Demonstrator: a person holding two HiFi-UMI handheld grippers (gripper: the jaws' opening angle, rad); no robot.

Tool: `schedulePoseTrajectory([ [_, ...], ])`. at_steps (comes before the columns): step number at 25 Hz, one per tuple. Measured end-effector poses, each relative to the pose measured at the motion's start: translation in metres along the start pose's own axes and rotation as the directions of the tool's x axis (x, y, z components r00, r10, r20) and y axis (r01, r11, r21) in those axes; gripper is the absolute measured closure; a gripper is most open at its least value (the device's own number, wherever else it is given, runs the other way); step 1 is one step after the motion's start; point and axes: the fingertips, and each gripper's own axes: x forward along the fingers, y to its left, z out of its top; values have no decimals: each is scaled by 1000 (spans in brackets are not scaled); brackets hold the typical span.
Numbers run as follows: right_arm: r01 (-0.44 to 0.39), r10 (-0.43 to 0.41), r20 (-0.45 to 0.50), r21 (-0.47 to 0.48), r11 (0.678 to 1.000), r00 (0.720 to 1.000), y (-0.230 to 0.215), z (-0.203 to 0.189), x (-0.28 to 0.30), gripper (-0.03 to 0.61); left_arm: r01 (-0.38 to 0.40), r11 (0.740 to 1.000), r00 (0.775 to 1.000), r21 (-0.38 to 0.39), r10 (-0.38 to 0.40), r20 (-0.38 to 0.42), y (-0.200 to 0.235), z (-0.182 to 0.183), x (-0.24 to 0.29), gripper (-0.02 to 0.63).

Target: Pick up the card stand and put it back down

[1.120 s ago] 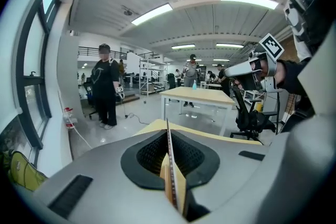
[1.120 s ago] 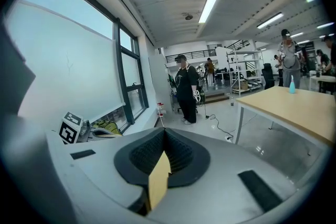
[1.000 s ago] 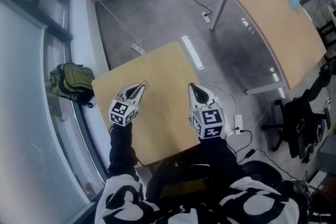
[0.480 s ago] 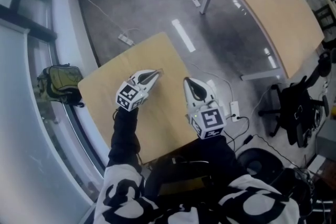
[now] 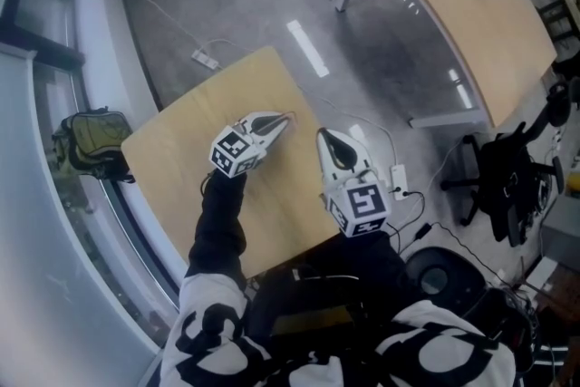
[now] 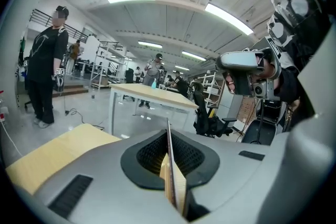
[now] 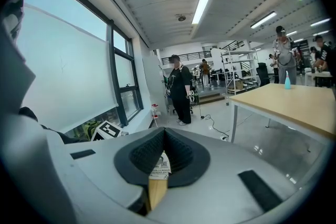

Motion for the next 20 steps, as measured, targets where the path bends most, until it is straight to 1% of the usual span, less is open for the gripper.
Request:
schedulePoseTrajectory([
  [3, 1, -1, -13, -1, 1000, 1000, 1, -3, 0, 558, 15, 1000, 1000, -11, -16, -7, 1, -7, 5, 592],
  [5, 12, -12, -30, 0, 1000, 999, 0, -5, -1, 558, 31, 999, 999, -28, -31, 10, 1, -6, 8, 592],
  [7, 3, -3, -35, -3, 1000, 999, 2, -7, -1, 558, 42, 998, 999, -53, -40, 31, 3, -5, 8, 592],
  [9, -6, 6, -34, -9, 1000, 999, 5, -6, 0, 558, 39, 997, 999, -72, -37, 37, 5, -5, 6, 578],
  [13, -27, 26, -24, -20, 999, 999, 9, -3, -1, 558, 7, 998, 1000, -65, -6, 9, 9, -5, -2, 552],
  [16, -31, 31, -22, -24, 999, 999, 12, 0, -4, 558, -31, 997, 999, -65, 31, -9, 10, -4, -12, 484],
  [18, -38, 37, -17, -30, 999, 999, 16, 3, -6, 558, -59, 996, 998, -65, 58, -18, 12, -2, -18, 462],
  [20, -42, 42, -12, -36, 998, 999, 19, 5, -10, 558, -90, 993, 996, -71, 90, -10, 13, 3, -26, 457],
])
